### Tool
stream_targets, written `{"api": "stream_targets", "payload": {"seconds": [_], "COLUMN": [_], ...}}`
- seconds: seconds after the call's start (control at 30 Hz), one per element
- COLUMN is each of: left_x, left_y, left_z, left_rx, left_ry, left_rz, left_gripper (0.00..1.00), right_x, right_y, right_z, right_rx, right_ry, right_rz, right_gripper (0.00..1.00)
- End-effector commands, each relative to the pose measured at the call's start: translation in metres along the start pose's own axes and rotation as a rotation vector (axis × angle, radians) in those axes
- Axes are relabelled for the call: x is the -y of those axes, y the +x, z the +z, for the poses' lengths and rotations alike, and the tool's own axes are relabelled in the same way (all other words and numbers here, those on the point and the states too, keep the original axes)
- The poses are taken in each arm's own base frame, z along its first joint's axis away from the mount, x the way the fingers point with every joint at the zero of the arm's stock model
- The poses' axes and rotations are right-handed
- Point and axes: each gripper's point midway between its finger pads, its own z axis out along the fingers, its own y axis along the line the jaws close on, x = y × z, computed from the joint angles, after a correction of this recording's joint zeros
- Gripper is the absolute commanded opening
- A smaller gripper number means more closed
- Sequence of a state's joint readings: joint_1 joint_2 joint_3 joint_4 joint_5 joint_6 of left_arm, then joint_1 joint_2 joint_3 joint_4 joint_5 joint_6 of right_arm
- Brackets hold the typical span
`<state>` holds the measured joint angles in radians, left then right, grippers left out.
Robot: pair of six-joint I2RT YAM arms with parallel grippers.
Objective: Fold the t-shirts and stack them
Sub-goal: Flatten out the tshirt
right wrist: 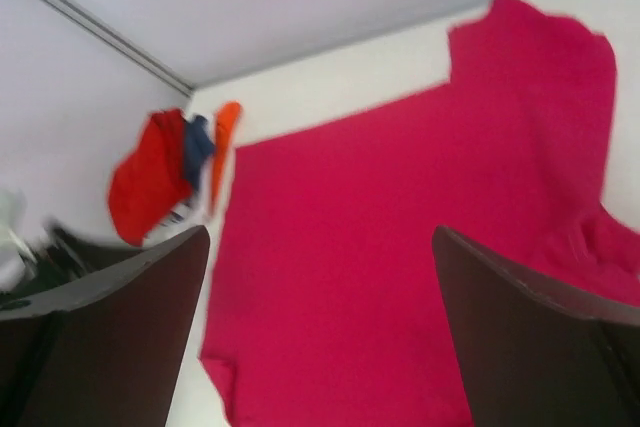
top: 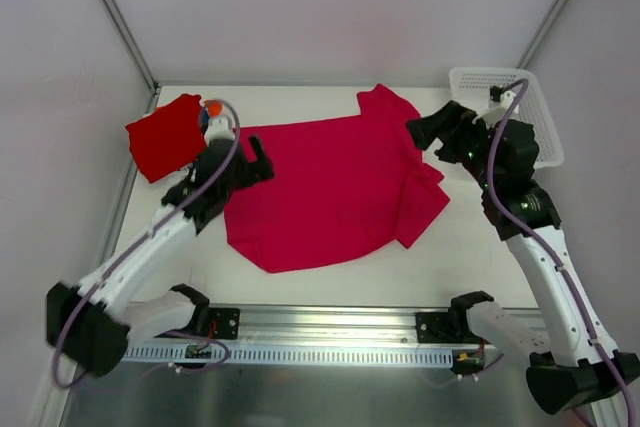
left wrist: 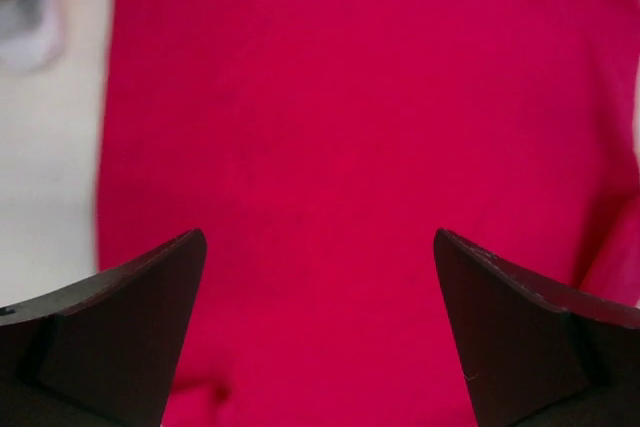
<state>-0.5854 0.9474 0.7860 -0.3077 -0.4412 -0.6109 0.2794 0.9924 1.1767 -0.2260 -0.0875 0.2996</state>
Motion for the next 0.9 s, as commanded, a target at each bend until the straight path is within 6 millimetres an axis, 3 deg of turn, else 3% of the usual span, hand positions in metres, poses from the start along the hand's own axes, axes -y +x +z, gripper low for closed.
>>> {"api": "stream_targets", "payload": {"seconds": [0.0,0.03,0.07,0.1,0.13,0.17,0.27,0.33,0.4,0.43,0.47,0.6,0.87], "left_x": [0.063,0.052,0.055,0.046,0.040,0.027,0.014,0.007,0.001,0.002,0.000,-0.009,-0.034], "left_y": [-0.048,-0.054,-0.059,-0.041,-0.040,-0.027,-0.012,-0.015,-0.005,-0.011,-0.003,-0.001,0.007], "left_z": [0.064,0.081,0.092,0.115,0.124,0.141,0.167,0.179,0.192,0.198,0.205,0.221,0.244], "left_rx": [-0.072,-0.100,-0.114,-0.172,-0.172,-0.198,-0.243,-0.235,-0.261,-0.250,-0.275,-0.292,-0.366], "left_ry": [0.347,0.336,0.351,0.309,0.287,0.223,0.167,0.127,0.098,0.098,0.085,0.029,-0.123], "left_rz": [0.004,-0.022,-0.019,-0.018,-0.011,-0.010,-0.006,-0.011,-0.021,-0.019,-0.017,0.004,0.070], "left_gripper": [0.99,0.99,0.99,0.99,0.99,0.99,0.99,0.99,0.99,0.99,0.99,0.99,0.99], "right_x": [0.068,0.071,0.079,0.086,0.092,0.094,0.099,0.101,0.103,0.105,0.106,0.105,0.098], "right_y": [0.103,0.111,0.121,0.131,0.135,0.140,0.152,0.157,0.160,0.162,0.163,0.163,0.145], "right_z": [-0.005,-0.012,-0.020,-0.029,-0.034,-0.039,-0.052,-0.058,-0.062,-0.065,-0.067,-0.074,-0.103], "right_rx": [-0.265,-0.288,-0.315,-0.328,-0.331,-0.335,-0.326,-0.319,-0.320,-0.322,-0.324,-0.319,-0.238], "right_ry": [0.172,0.179,0.205,0.218,0.234,0.238,0.230,0.226,0.224,0.233,0.233,0.228,0.226], "right_rz": [-0.022,-0.030,-0.035,-0.045,-0.047,-0.047,-0.030,-0.022,-0.023,-0.026,-0.028,-0.026,-0.022], "right_gripper": [0.98,0.98,0.98,0.98,0.98,0.98,0.98,0.98,0.98,0.98,0.98,0.98,0.99]}}
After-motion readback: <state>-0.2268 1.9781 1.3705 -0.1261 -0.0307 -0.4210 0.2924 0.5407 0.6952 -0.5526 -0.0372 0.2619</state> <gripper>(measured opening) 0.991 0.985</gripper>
